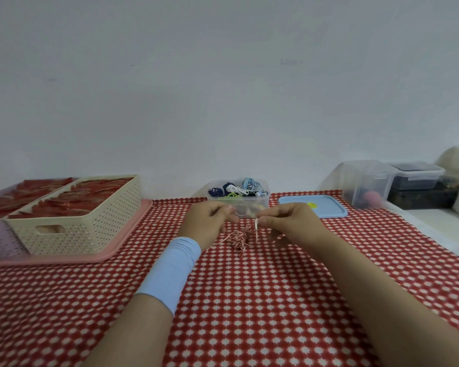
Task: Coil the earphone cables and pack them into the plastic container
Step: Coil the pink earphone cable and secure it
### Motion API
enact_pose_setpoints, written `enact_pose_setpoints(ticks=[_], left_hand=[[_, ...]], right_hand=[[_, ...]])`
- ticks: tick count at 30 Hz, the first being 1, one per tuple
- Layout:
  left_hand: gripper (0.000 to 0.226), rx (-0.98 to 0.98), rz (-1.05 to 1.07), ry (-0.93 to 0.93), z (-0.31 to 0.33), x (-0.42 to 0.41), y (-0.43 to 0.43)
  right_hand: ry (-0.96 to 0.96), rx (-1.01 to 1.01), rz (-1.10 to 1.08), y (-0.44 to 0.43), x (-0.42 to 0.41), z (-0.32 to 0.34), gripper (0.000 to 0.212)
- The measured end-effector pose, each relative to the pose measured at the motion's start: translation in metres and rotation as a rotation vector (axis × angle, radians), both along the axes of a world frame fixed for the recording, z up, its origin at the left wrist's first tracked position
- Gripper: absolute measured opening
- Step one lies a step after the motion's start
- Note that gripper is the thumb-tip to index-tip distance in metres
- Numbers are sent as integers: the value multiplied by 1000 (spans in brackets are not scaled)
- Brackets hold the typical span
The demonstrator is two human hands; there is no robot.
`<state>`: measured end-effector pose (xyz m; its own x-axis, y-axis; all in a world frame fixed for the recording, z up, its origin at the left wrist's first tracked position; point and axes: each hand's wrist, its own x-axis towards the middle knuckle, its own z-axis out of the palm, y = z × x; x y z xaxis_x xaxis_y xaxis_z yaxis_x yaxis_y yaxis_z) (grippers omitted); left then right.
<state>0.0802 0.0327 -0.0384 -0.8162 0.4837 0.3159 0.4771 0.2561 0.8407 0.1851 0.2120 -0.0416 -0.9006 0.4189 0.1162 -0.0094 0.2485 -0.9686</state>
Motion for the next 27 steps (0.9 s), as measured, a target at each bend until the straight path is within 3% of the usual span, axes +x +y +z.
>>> enact_pose_setpoints(ticks=[2, 7, 13, 17, 20, 24, 27], left_hand=[[23, -98, 125, 145, -3, -13, -10], [28, -357, 147, 167, -8, -19, -18], [17, -646, -124, -59, -1, -21, -31], [23, -767, -179, 31, 2, -24, -36], [16, -687, -154, 64, -1, -25, -35], [16, -426, -49, 97, -7, -22, -26], [20, -100, -101, -98, -11, -14, -14]], right_hand=[[-78, 141, 2, 6, 1, -1, 7], [-297, 491, 122, 7, -2, -6, 8], [-126, 475, -236, 25, -4, -9, 14], [-229, 630, -239, 32, -9, -19, 19], [-327, 744, -200, 29, -15, -21, 28], [-394, 888, -189, 27, -23, -21, 31], [-416, 925, -201, 26, -27, -22, 24]])
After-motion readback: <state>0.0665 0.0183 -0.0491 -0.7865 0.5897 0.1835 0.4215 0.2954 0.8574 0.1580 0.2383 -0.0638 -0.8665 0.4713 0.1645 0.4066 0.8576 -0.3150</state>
